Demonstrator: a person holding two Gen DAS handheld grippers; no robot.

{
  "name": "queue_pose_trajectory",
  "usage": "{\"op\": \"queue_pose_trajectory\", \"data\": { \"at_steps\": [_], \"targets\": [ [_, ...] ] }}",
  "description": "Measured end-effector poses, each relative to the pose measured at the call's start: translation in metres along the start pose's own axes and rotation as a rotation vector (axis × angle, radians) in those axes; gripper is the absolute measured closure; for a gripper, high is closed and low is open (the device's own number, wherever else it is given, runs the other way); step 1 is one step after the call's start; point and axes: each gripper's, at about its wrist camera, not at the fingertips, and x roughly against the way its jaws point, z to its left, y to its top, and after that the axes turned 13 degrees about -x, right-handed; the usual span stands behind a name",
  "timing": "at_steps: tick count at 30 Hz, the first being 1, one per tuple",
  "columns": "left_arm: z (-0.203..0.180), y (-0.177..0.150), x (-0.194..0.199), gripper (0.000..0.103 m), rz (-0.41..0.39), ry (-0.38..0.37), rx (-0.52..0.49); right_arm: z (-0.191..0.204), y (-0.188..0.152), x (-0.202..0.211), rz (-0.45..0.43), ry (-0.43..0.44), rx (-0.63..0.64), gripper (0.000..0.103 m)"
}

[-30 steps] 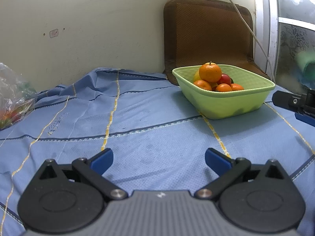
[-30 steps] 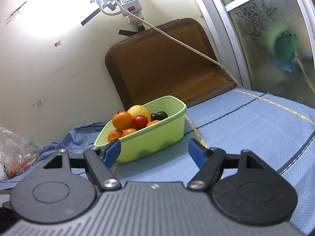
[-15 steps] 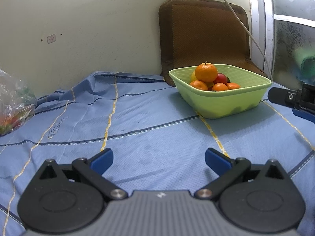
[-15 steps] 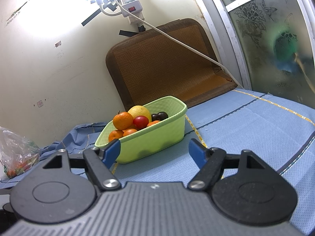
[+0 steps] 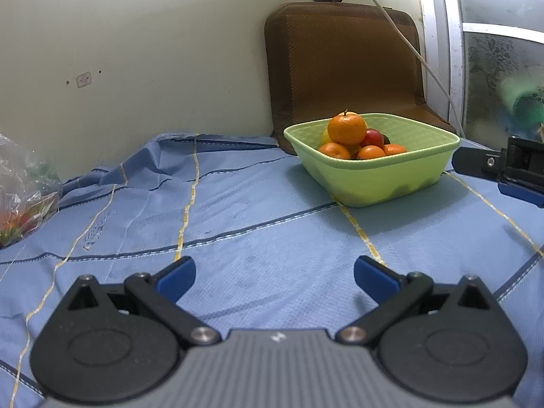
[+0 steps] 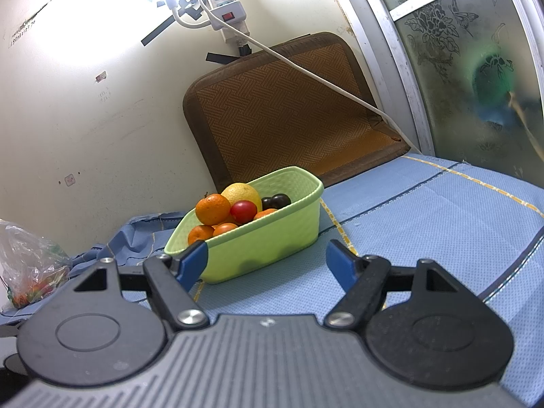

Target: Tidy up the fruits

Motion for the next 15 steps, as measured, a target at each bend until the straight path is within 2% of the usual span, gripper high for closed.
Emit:
{"op": "queue_pose_trajectory", "data": {
  "at_steps": [15],
  "targets": [
    [0.0006,-0.001,0.0003,0.0,-0.007,-0.009,0.009,0.0025,-0.0056,0.008,0.015,-0.005,0.018,0.024]
  ]
}}
